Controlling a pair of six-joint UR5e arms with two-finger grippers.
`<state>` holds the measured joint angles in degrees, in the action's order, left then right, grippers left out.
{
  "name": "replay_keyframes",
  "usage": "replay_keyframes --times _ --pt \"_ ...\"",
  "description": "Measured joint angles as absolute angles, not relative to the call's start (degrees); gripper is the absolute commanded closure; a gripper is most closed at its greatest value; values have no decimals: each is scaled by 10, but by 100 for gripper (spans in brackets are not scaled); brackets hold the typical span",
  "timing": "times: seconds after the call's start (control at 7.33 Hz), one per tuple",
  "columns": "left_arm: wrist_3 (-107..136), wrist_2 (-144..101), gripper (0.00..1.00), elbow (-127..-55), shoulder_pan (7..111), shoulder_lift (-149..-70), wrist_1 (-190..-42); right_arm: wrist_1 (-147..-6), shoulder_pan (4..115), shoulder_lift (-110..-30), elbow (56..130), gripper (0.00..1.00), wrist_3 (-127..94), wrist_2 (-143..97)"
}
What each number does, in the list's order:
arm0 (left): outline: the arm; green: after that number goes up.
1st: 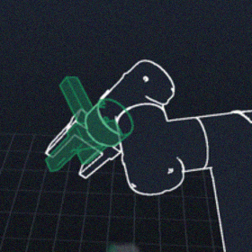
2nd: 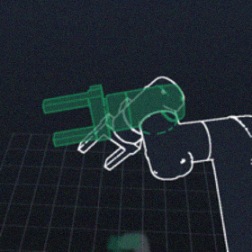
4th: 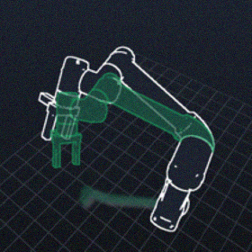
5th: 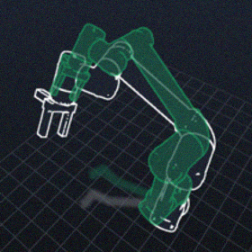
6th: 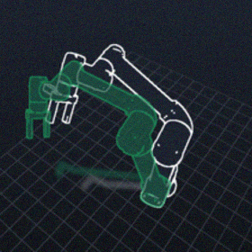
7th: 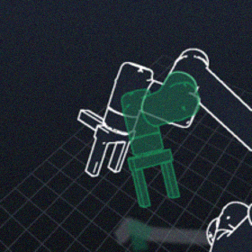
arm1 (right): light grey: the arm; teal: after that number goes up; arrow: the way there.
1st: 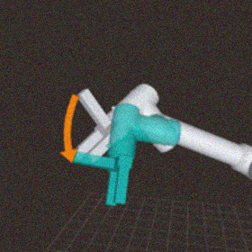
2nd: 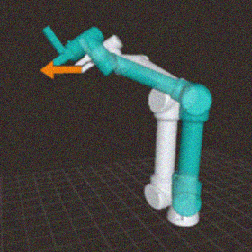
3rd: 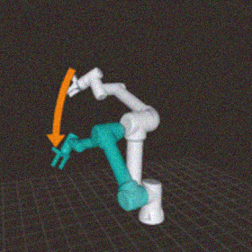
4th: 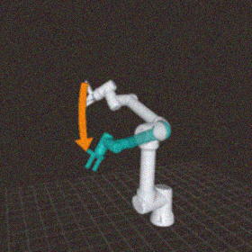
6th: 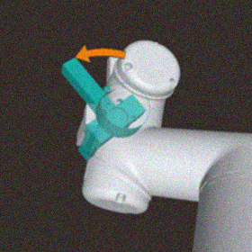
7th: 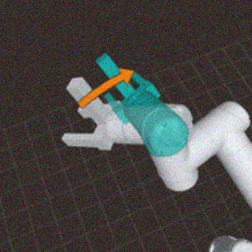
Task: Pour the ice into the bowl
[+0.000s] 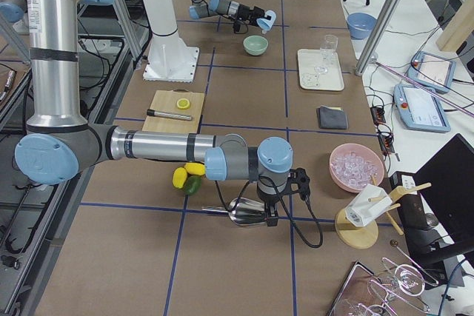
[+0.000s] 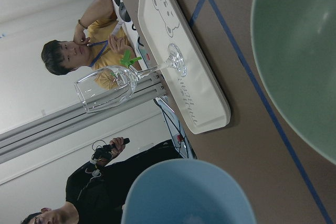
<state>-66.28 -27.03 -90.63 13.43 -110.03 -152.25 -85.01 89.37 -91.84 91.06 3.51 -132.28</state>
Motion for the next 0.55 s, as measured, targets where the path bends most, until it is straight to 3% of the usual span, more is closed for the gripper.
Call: replay_keyframes --times 0.55 --pt "-729 -252 100 -906 132 -1101 -1525 -850 894 -919 910 0 35 -1323"
